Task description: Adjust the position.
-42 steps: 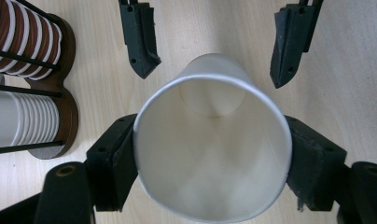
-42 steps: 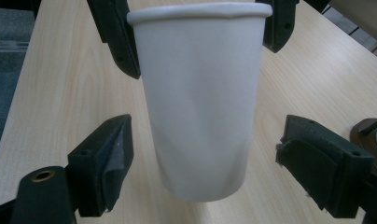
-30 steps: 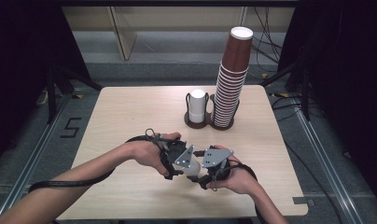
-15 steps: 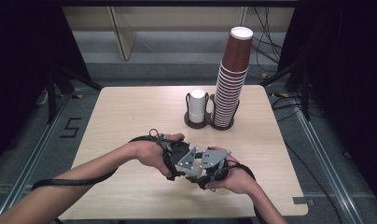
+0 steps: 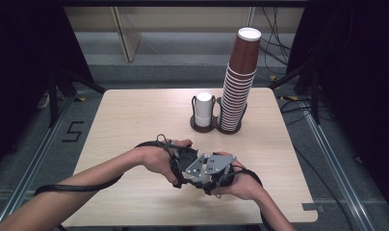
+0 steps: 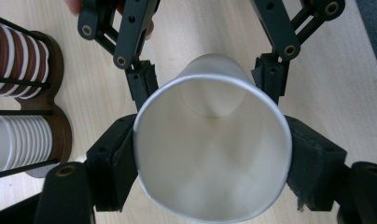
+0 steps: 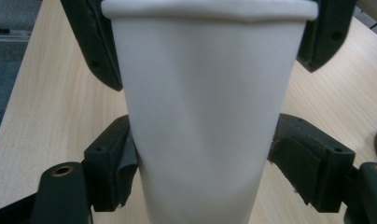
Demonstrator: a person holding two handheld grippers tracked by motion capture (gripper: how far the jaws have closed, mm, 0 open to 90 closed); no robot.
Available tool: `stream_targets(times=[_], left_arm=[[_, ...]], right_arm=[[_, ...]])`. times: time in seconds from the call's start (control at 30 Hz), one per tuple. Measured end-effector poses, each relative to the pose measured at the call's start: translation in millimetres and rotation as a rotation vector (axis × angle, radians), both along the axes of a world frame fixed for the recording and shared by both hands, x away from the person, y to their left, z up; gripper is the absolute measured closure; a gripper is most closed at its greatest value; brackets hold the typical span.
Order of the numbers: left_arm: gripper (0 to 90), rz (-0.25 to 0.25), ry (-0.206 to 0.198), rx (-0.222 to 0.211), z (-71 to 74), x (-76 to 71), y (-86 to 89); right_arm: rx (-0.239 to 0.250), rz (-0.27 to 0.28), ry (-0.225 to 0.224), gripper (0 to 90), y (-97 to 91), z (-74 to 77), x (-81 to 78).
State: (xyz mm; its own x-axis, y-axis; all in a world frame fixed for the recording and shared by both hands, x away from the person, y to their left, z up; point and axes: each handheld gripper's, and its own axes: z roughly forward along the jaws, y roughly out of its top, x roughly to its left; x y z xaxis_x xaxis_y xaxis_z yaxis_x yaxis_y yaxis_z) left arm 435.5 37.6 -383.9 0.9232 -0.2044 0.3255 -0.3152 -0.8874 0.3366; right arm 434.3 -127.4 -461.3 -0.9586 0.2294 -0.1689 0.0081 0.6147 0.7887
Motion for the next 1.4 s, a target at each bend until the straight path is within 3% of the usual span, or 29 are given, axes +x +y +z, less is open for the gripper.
stream_targets(times=[0.1,0.17,0.2,0.23,0.27,0.43,0.5,0.53,0.6,0.77,1.03,1.1,1.13,1.3,1.33,1.4], left_arm=[[26.7,0.003,0.004,0.001,-0.5,0.2,-0.8],[26.7,-0.001,0.004,-0.002,0.0,0.7,-1.4],[26.7,-0.002,0.005,-0.003,-0.1,0.6,-1.5],[26.8,-0.003,0.007,-0.004,-0.3,0.6,-1.6],[26.7,-0.003,0.009,-0.006,-0.5,0.6,-1.6],[25.7,-0.01,0.016,-0.011,-0.6,0.9,-0.8],[22.2,-0.006,0.016,-0.021,-0.2,1.3,-0.5],[13.7,-0.012,-0.004,-0.03,1.0,2.6,1.4],[9.9,0.01,0.012,-0.081,-0.2,2.8,4.6],[3.5,0.029,-0.005,-0.122,1.4,4.6,13.0],[1.2,0.109,-0.006,-0.22,1.0,5.9,29.2],[1.0,0.123,-0.004,-0.243,0.8,5.2,31.9],[0.6,0.132,-0.001,-0.262,1.4,4.8,33.1],[0.6,0.185,0.009,-0.37,1.8,5.2,38.7],[0.6,0.233,0.025,-0.436,-1.3,5.7,40.4],[0.6,0.24,0.026,-0.449,-1.9,6.8,42.1]], right_arm=[[0.0,0.02,-0.022,31.5,0.9,-0.9,-0.3],[-0.002,-0.003,0.005,32.9,0.6,-1.2,-3.4],[-0.004,0.026,-0.042,33.2,0.8,-0.6,-0.2],[-0.005,0.035,-0.051,33.4,0.8,-0.5,0.5],[-0.004,0.027,-0.027,33.8,0.7,-1.4,-1.5],[-0.002,0.031,-0.041,33.9,-0.1,-1.9,-2.6],[0.008,0.034,-0.044,33.6,-0.7,-1.5,-3.0],[0.003,0.025,-0.034,33.5,-1.8,-1.5,-5.2],[0.004,0.018,-0.04,33.5,-4.1,-2.4,-5.9],[0.009,-0.001,-0.052,33.5,-10.5,-5.3,-3.1],[0.099,-0.103,-0.06,33.5,-28.6,-5.2,2.3],[0.12,-0.118,-0.101,33.5,-31.5,-4.4,4.6],[0.149,-0.155,-0.083,33.5,-34.5,-4.4,4.2],[0.187,-0.198,-0.099,33.5,-41.1,-6.9,8.9],[0.206,-0.234,-0.099,33.5,-45.2,-8.1,10.9],[0.223,-0.249,-0.083,33.4,-47.2,-8.4,11.8]])
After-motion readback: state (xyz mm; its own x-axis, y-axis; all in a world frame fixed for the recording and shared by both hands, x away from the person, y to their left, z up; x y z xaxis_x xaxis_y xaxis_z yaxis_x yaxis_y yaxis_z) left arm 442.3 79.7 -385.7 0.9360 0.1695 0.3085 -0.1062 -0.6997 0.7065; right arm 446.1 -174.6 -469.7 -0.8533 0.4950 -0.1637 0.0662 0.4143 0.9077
